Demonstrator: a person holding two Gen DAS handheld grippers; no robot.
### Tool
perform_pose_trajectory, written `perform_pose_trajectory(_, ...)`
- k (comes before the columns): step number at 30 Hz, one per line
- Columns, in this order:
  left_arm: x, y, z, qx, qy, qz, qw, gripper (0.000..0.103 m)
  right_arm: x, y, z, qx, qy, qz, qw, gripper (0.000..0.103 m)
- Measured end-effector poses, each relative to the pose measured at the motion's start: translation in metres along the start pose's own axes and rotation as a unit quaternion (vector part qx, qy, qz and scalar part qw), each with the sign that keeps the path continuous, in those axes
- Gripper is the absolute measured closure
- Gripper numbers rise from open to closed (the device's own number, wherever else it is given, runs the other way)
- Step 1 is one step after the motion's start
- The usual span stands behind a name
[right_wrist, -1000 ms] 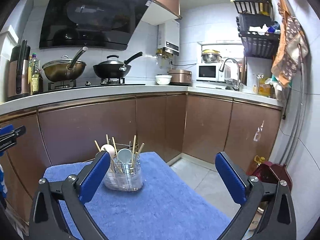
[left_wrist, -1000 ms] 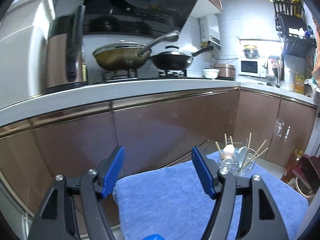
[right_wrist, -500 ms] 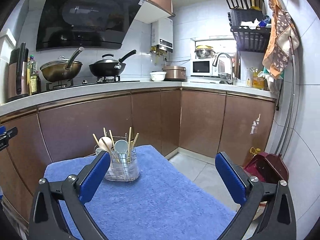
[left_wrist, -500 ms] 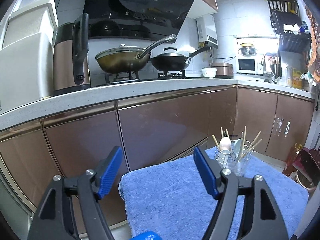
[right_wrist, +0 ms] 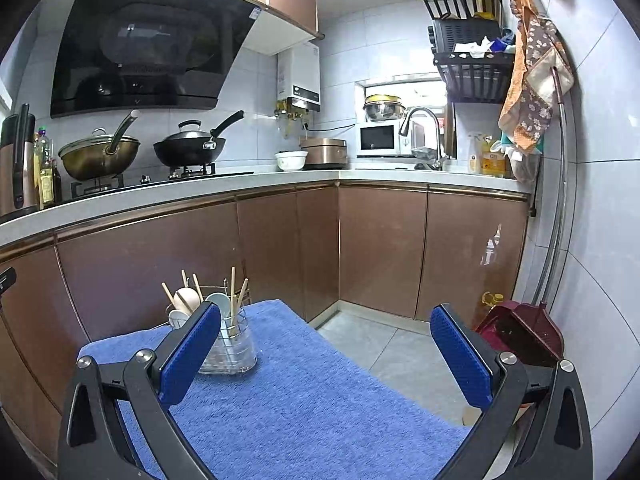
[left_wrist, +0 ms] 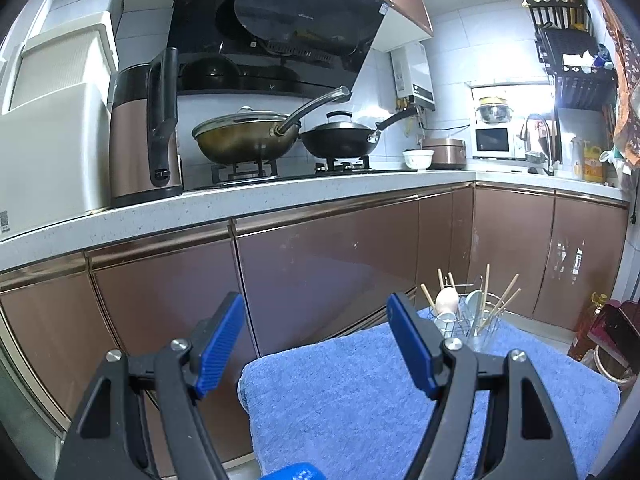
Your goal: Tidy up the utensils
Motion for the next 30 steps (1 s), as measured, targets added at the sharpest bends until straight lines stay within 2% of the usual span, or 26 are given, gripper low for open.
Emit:
perform_pose_trajectory(18, 0.015, 0.005, 0.003, 0.003, 0.001, 0.004, 1.0, 0.031, 0.017, -0.004, 0.002, -0.005, -0.002, 0.011, 1.0, 0.0)
perform_pose_trajectory(30, 0.029, 0.009, 0.01, -0.003, -0.012, 0.011, 0.9999, 0.031, 0.025, -0.004, 0.001, -0.018, -0.009, 0.019, 1.0, 0.0)
Point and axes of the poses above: each gripper's, at about its wrist camera, not at the fingertips, and x roughly the way its jaws point, y to its right, z to its underside, the point moved 8 cm from there along x, roughly the way its jaws point, and after that the axes turned 1 degree about -x, right-handed, at the moved point
